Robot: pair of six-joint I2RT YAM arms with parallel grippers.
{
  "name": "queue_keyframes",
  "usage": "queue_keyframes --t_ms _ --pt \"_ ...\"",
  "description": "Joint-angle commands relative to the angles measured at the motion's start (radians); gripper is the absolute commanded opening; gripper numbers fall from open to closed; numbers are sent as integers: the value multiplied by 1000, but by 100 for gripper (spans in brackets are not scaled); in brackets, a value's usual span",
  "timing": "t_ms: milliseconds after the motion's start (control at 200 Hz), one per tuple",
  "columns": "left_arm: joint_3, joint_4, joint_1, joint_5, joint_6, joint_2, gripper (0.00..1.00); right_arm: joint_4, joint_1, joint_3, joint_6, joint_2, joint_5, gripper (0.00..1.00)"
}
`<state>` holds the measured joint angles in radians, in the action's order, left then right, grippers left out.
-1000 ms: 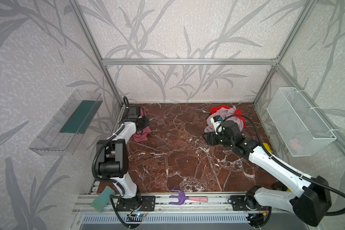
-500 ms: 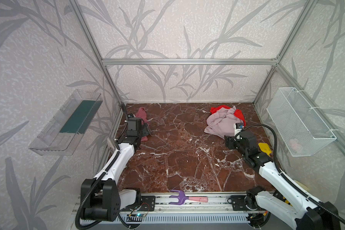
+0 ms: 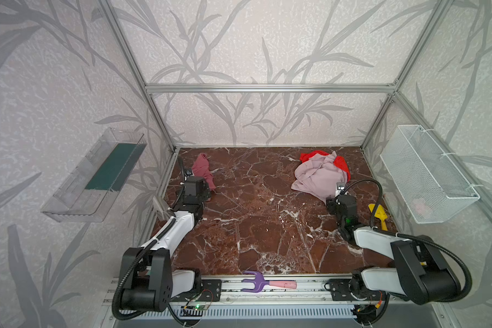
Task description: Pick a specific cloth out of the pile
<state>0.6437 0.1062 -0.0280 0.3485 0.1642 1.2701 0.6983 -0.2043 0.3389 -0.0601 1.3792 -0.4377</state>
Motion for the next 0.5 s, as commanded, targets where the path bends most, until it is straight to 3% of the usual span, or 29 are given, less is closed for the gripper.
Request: queue_keyframes --t_ms 0,145,260,495 --pt "-28 219 17 -41 -59 32 90 217 3 -4 0 44 -22 81" --pt "-99 439 17 -57 -101 106 91 304 3 8 -8 144 3 81" --pt "-111 434 20 -72 -105 125 91 285 3 20 -15 151 36 81" --pt "-307 824 25 -89 -102 183 91 276 5 31 -24 162 72 83"
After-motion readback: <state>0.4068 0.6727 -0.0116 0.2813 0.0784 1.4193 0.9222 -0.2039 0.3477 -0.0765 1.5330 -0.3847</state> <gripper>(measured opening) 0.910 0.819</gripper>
